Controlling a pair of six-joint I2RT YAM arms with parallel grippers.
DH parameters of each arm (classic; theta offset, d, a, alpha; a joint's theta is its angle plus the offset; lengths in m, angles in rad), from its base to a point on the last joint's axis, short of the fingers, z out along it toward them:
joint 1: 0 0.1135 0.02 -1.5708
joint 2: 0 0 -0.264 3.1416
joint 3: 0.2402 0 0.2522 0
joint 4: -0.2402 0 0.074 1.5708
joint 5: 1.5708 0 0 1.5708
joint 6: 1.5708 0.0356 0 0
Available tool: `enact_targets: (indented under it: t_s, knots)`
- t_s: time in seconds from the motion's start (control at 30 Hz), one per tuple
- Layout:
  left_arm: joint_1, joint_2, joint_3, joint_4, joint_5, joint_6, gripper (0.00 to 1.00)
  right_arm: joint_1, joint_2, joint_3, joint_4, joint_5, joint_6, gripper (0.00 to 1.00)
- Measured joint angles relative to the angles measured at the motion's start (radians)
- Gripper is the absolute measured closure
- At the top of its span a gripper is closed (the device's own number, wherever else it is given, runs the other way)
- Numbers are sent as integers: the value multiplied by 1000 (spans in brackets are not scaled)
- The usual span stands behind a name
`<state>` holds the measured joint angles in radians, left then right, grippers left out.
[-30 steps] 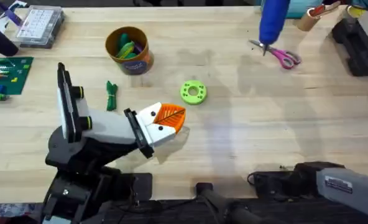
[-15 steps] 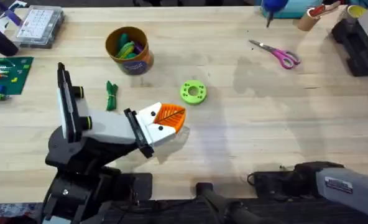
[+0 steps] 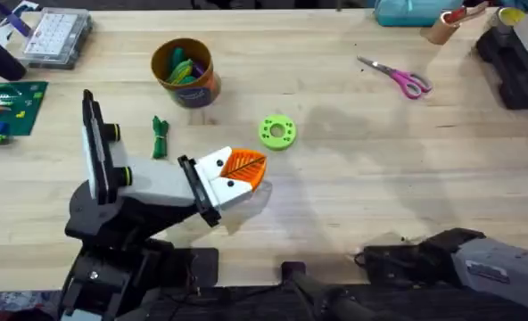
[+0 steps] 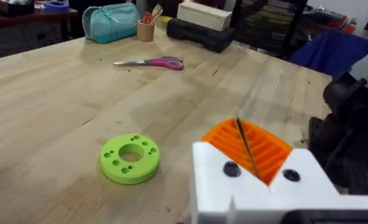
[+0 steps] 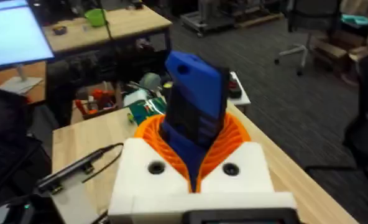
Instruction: Pick up the gripper from the table and insert it into the empty holder that is missing its gripper. Then pick up a screw, insert it into the mounting hole, and use the screwdriver to tighten it. Finally, clean up the table by picking up the vegetable and placing it into the bucket.
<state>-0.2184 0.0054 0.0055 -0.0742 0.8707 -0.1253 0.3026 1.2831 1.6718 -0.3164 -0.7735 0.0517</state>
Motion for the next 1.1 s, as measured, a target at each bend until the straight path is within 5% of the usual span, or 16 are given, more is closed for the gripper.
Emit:
enact_targets:
  t_s: [0.43, 0.73, 1.1]
  knots:
    - [0, 0, 0, 0, 1, 0, 983, 288, 18, 6, 195, 84, -3, 974]
    - [0, 0, 0, 0, 1, 0, 983, 303, 67, -12, 182, -26, -57, 974]
    - [0, 0, 0, 0, 1, 0, 983, 343, 8, -173, 307, -48, -89, 974]
